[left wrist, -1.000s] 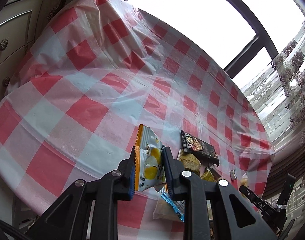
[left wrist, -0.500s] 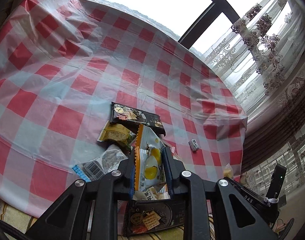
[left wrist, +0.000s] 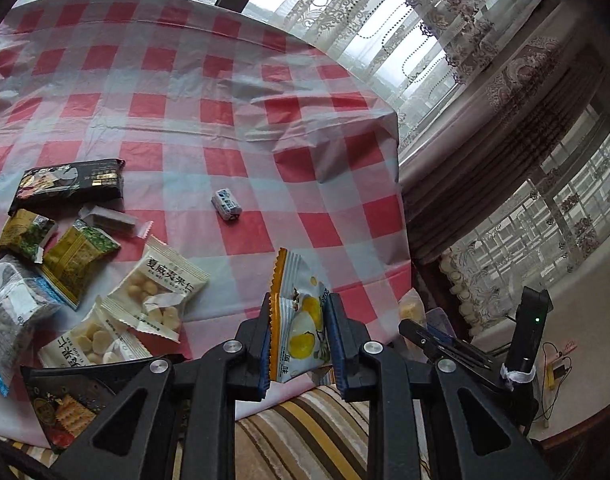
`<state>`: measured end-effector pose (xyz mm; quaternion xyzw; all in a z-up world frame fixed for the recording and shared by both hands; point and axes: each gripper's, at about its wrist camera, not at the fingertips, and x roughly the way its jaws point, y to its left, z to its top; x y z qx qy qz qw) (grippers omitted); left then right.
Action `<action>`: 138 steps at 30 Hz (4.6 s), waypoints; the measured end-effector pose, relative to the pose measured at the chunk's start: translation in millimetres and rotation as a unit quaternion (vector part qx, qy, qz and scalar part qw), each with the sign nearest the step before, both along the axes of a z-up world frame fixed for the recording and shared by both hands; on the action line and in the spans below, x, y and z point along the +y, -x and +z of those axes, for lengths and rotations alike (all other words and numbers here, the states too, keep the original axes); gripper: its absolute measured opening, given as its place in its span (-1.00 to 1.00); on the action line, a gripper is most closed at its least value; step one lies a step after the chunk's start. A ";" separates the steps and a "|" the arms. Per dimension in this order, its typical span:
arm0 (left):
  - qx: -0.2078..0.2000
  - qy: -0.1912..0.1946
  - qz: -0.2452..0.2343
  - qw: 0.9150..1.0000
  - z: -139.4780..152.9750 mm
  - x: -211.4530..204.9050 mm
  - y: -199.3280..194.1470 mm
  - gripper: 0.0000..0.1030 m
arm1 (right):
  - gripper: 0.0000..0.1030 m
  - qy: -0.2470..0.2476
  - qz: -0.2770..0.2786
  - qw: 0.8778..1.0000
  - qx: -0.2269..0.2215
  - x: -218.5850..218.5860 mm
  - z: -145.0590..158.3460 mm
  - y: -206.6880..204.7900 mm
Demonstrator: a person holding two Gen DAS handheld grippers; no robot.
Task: Organize snacks
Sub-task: 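Carry both snacks to the white box and open both grippers over it, then move both tools back over the snack pile on the table, then grasp the small white candy with the right gripper while the left gripper grasps the clear nut bag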
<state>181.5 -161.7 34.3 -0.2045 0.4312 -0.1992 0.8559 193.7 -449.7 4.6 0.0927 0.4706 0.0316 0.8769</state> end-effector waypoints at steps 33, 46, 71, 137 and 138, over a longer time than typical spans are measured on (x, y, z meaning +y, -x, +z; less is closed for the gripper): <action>0.066 -0.015 -0.168 0.983 -24.4 -148.0 -7.1 -0.16 | -0.14 -0.032 -0.058 0.998 0.011 -67.7 -11.3 11.6; 0.047 -0.016 -0.107 0.993 -18.9 -100.7 -5.9 -0.16 | -0.04 -0.040 -0.015 0.999 0.010 -18.4 2.1 2.9; 0.035 -0.015 0.074 0.997 -16.8 52.2 14.5 -0.15 | 0.10 -0.009 0.071 0.997 0.009 87.9 15.0 -12.8; 0.050 -0.177 0.174 0.968 -55.6 213.6 9.3 0.28 | -0.55 0.079 0.154 0.985 -0.018 217.9 -31.6 -148.5; 0.047 -0.179 0.178 0.966 -53.7 213.9 10.0 0.28 | -0.55 0.077 0.155 0.985 -0.016 216.7 -31.4 -147.1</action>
